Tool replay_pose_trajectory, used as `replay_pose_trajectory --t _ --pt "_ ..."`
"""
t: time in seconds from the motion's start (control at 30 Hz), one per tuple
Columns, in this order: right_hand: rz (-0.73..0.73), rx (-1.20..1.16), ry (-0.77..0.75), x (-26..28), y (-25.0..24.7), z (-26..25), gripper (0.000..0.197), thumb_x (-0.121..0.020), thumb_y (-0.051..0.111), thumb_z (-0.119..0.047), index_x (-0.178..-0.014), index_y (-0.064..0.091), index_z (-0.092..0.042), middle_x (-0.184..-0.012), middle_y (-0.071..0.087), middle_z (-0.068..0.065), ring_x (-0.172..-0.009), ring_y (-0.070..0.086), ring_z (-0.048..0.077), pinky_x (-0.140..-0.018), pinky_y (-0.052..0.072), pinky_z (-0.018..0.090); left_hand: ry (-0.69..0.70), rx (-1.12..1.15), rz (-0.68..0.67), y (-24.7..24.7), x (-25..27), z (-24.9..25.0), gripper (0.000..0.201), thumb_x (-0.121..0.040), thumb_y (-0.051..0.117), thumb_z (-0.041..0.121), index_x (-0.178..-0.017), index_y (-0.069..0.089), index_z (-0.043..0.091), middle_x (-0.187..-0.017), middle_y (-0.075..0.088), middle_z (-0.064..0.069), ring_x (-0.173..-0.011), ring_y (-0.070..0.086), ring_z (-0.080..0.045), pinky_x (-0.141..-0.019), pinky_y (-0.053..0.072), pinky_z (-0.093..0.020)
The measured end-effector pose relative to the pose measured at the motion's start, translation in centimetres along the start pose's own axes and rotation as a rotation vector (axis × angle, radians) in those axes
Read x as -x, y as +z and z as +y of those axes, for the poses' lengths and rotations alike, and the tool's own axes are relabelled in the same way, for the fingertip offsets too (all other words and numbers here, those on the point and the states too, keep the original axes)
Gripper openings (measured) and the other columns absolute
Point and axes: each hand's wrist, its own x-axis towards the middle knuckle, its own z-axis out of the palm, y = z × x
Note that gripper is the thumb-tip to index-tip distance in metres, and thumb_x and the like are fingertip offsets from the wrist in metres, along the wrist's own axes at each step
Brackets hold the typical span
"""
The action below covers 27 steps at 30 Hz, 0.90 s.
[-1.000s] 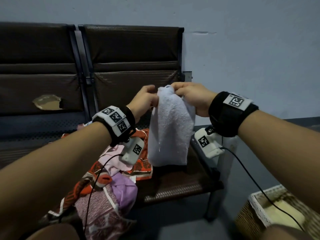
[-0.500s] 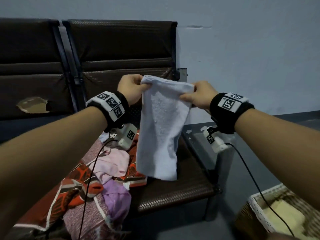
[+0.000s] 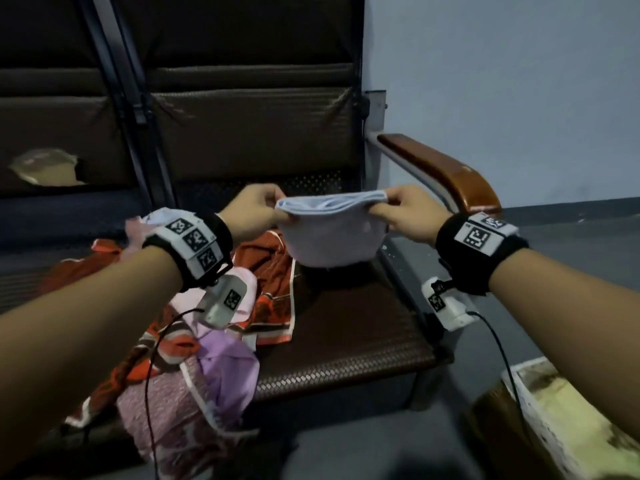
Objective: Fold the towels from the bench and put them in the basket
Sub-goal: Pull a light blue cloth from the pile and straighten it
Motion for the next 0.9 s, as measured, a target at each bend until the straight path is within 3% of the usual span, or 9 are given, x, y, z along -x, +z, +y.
replay_pose_trajectory --t 0.13,0.23,0.3,0.4,0.57,0.63,0.7,0.8,0.9 --pt "-0.435 -0.055 0.260 3.6 2.9 2.8 0.018 -0.095 0.064 -0.016 -0.080 0.068 -0.006 -0.058 0.064 0.003 -0.053 0.062 0.015 -0.055 0.052 0.023 -0.217 -0.098 -0.443 2.2 3.3 -3.6 0.013 -0.084 0.064 -0.012 -0.090 0.060 0.000 -0.081 0.059 -0.013 -0.079 0.058 -0.024 -0.071 0.050 -0.035" --pt "-0.647 -0.191 0.475 5.2 4.0 4.1 0.013 -0.095 0.060 -0.008 -0.092 0.066 0.004 -0.072 0.069 0.013 -0.065 0.067 0.023 -0.061 0.060 0.032 -0.357 -0.106 -0.739 3.2 4.8 -4.3 0.014 -0.089 0.064 -0.007 -0.102 0.065 -0.003 -0.085 0.066 -0.015 -0.072 0.065 -0.021 -0.064 0.056 -0.029" --pt "-0.697 -0.194 0.548 5.3 4.1 4.5 0.014 -0.095 0.060 -0.009 -0.094 0.067 0.004 -0.076 0.070 0.016 -0.068 0.068 0.026 -0.063 0.061 0.034 -0.433 -0.090 -0.802 3.6 5.0 -4.3 0.007 -0.090 0.063 -0.003 -0.096 0.067 -0.003 -0.080 0.069 -0.016 -0.063 0.068 -0.020 -0.057 0.056 -0.027" --pt "-0.619 -0.206 0.538 4.1 4.3 4.9 0.016 -0.093 0.063 -0.014 -0.092 0.069 0.000 -0.076 0.071 0.013 -0.063 0.068 0.023 -0.059 0.058 0.030 -0.469 -0.027 -0.711 3.8 3.9 -4.7 0.006 -0.092 0.060 0.000 -0.094 0.066 -0.002 -0.078 0.068 -0.015 -0.063 0.065 -0.022 -0.057 0.052 -0.027" --pt "-0.173 -0.127 0.395 0.1 6.1 6.2 0.019 -0.092 0.067 -0.021 -0.101 0.072 -0.005 -0.081 0.070 0.005 -0.059 0.065 0.012 -0.050 0.050 0.022 -0.439 0.024 -0.328 4.6 -0.2 -7.4 0.019 -0.097 0.061 0.009 -0.114 0.066 0.004 -0.108 0.068 -0.013 -0.098 0.066 -0.026 -0.087 0.057 -0.040" --pt "-0.088 -0.081 0.381 -1.6 6.8 6.4 0.017 -0.091 0.068 -0.023 -0.096 0.073 -0.008 -0.077 0.068 0.004 -0.059 0.063 0.012 -0.048 0.048 0.021 -0.396 -0.059 -0.185 5.2 -1.9 -8.4 0.016 -0.095 0.063 0.015 -0.107 0.069 0.006 -0.090 0.066 -0.009 -0.082 0.063 -0.023 -0.070 0.055 -0.030" --pt "-0.048 0.022 0.371 -2.9 7.6 6.6 0.016 -0.089 0.068 -0.025 -0.086 0.073 -0.010 -0.072 0.065 0.002 -0.064 0.061 0.016 -0.053 0.048 0.023 -0.355 -0.137 -0.070 5.8 -3.4 -9.2 0.018 -0.092 0.066 0.019 -0.100 0.071 0.004 -0.077 0.062 -0.006 -0.066 0.056 -0.019 -0.057 0.044 -0.023" --pt "0.005 0.088 0.358 -4.0 8.8 6.9 0.019 -0.089 0.064 -0.022 -0.074 0.066 -0.011 -0.073 0.062 0.003 -0.067 0.058 0.018 -0.055 0.045 0.024 -0.350 -0.165 0.004 6.6 -4.8 -10.6 0.015 -0.091 0.066 0.021 -0.081 0.070 0.011 -0.082 0.066 -0.003 -0.081 0.060 -0.023 -0.065 0.045 -0.026" --pt "-0.005 0.099 0.344 -4.2 9.1 7.1 0.014 -0.092 0.063 -0.025 -0.098 0.069 -0.015 -0.096 0.064 0.003 -0.092 0.062 0.021 -0.082 0.051 0.030 -0.338 -0.234 0.015 7.2 -5.2 -11.4 0.013 -0.090 0.065 0.023 -0.082 0.067 0.013 -0.084 0.064 -0.004 -0.085 0.059 -0.024 -0.069 0.046 -0.028"
